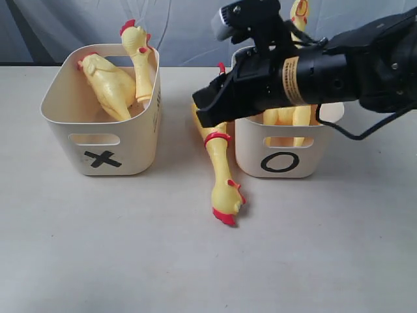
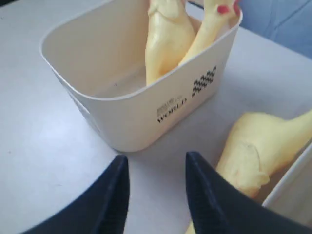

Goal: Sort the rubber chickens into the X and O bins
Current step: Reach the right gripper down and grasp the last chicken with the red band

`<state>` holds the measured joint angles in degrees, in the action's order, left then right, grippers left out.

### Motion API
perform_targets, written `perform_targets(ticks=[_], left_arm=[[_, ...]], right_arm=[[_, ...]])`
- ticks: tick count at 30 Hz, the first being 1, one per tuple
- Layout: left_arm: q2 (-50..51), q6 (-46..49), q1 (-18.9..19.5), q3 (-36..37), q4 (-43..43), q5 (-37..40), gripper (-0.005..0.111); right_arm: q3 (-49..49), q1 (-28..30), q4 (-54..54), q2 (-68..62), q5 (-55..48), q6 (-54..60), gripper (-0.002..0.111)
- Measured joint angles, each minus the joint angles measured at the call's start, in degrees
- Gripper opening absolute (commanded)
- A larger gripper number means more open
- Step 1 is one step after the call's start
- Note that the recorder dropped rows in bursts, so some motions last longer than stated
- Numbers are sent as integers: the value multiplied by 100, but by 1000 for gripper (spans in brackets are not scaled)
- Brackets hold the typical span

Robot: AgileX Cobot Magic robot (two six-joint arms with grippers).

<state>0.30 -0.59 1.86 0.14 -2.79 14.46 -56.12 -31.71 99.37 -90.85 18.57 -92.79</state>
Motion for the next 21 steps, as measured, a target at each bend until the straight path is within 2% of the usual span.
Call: perform_targets(ticks=[5, 9, 10, 14, 15, 17, 21], left_arm=[[0, 0, 0, 0, 0, 0, 0], [0, 0, 0, 0, 0, 0, 0], [0, 0, 0, 0, 0, 0, 0], [0, 0, 0, 0, 0, 0, 0], [0, 0, 0, 0, 0, 0, 0], [0, 0, 0, 0, 0, 0, 0], [0, 0, 0, 0, 0, 0, 0]], right_arm=[[-390, -30, 56, -612, 119, -24, 37], [-1146, -434, 56, -1040, -137, -35, 38], [-1310, -536, 56, -1150, -339, -35, 41], [-2121, -891, 56, -1815, -1176, 25, 69], [-2286, -904, 56, -1978, -1360, 23, 71], [-2477, -914, 56, -2217, -1696, 35, 68], [-2538, -914, 56, -2471, -2222, 442, 55]])
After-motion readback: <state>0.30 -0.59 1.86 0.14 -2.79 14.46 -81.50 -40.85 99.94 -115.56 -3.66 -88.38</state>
